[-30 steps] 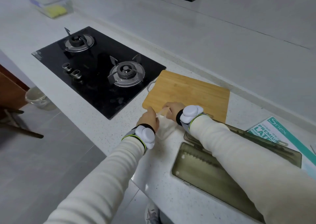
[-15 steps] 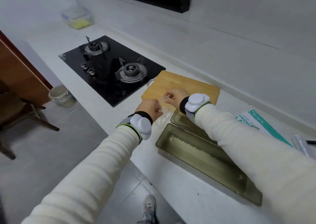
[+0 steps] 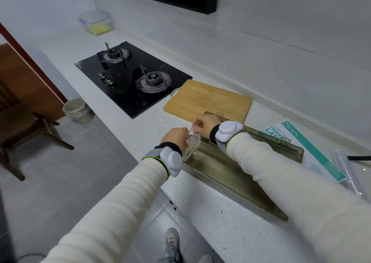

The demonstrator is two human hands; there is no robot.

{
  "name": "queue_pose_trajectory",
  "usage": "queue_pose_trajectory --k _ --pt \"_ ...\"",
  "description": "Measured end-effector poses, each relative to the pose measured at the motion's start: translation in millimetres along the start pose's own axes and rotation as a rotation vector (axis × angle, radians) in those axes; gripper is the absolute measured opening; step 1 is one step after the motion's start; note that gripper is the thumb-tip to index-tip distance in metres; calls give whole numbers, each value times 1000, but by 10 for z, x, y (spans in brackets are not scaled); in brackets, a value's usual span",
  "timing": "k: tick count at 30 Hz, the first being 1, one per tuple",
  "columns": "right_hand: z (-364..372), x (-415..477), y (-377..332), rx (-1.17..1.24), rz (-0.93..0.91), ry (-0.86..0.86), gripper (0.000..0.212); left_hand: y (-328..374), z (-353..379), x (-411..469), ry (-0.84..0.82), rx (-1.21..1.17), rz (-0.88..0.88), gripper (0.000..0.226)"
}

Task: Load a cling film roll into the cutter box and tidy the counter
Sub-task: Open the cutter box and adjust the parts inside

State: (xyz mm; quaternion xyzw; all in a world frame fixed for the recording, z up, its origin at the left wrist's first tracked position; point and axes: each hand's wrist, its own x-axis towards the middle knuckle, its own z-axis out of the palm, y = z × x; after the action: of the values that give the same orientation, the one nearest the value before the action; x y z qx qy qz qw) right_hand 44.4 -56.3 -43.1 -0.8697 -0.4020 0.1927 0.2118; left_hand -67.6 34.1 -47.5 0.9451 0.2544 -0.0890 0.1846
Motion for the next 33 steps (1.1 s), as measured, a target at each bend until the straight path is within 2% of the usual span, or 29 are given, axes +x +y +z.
queue_pose_trajectory --k 21,33 --pt "270 149 125 -64 9 -86 21 -78 417 110 -12 224 -17 24" --pt "235 117 177 -96 6 -130 26 -53 561 183 -48 235 -54 22"
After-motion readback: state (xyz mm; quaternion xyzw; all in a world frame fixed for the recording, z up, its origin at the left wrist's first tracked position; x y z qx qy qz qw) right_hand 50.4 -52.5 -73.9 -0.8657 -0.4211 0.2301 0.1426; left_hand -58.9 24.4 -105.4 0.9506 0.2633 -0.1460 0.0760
